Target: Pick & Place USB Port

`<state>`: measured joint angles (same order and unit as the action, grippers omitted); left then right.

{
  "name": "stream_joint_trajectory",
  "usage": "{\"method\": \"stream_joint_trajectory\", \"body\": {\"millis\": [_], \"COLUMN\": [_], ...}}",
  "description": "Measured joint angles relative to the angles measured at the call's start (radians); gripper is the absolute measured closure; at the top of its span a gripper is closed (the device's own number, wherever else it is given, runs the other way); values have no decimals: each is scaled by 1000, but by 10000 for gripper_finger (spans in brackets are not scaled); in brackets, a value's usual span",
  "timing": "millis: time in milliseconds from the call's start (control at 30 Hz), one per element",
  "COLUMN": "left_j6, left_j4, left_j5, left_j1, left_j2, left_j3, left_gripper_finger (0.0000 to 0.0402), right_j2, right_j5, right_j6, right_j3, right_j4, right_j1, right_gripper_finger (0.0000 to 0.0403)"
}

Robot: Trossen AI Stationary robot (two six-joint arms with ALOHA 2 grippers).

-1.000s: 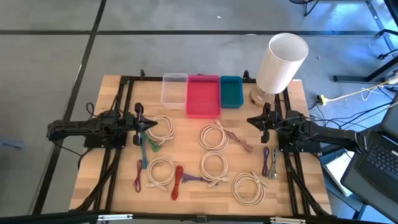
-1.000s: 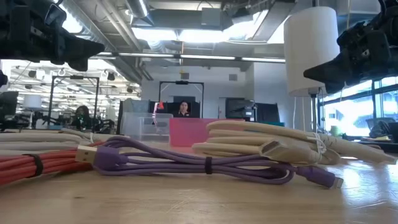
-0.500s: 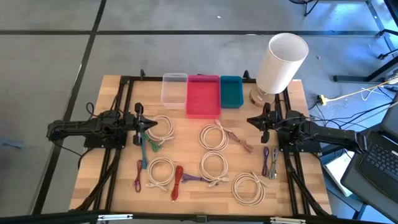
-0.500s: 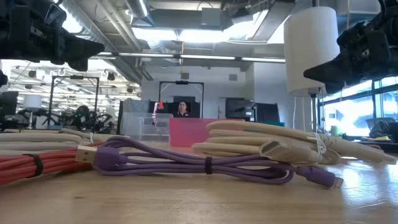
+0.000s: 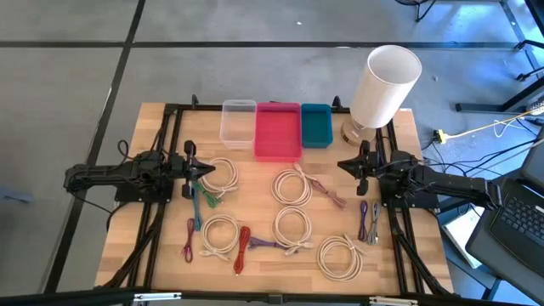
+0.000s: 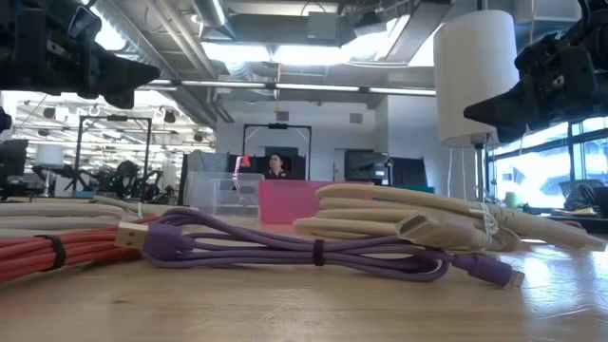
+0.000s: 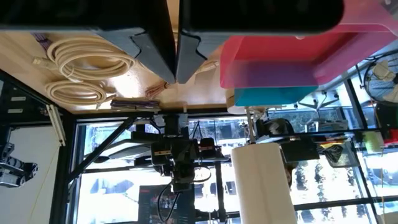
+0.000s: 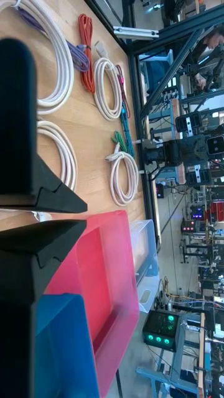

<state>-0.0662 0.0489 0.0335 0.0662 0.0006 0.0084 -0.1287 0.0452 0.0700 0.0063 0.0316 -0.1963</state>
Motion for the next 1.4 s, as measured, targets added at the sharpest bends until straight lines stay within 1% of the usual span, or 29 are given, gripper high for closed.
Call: {"method": "stream_joint_trajectory", "body": {"millis": [133, 233, 433, 533, 600, 633, 700, 767, 1000, 1133, 1233, 1400], "left_j6": [0, 0, 0, 0, 0, 0, 0, 1, 27, 3, 4, 21], "left_j4": [0, 0, 0, 0, 1, 6, 22, 59, 161, 189, 138, -16], "left_j5": [0, 0, 0, 0, 1, 6, 24, 30, 92, 140, 194, 242], "left_j1": [0, 0, 0, 0, 0, 0, 0, 0, 0, 2, 3, 3], "left_j2": [0, 0, 0, 0, 0, 0, 0, 0, 1, 1, 1, 2], "left_j3": [0, 0, 0, 0, 0, 0, 0, 0, 0, 1, 20, 93], "left_gripper_finger": [396, 397, 393, 395, 397, 398, 398, 396, 400, 400, 396, 382], "right_j2": [0, 0, 0, 0, 0, 0, 0, 0, 0, 0, 0, -2], "right_j5": [0, 0, 0, 0, -4, -22, -75, -103, -105, -105, -105, -104], "right_j6": [-5, -48, -5, -3, -30, -31, 19, 59, 136, 168, 188, 181], "right_j3": [0, 0, 0, 0, 0, 0, 0, 0, 0, 0, 0, 8], "right_j4": [16, 77, 194, 202, 202, 202, 214, 237, 311, 359, 383, 387], "right_j1": [0, 0, 0, 0, 0, 0, 0, 0, 0, 0, 0, 0], "right_gripper_finger": [369, 369, 369, 369, 369, 369, 369, 370, 369, 369, 369, 369]}}
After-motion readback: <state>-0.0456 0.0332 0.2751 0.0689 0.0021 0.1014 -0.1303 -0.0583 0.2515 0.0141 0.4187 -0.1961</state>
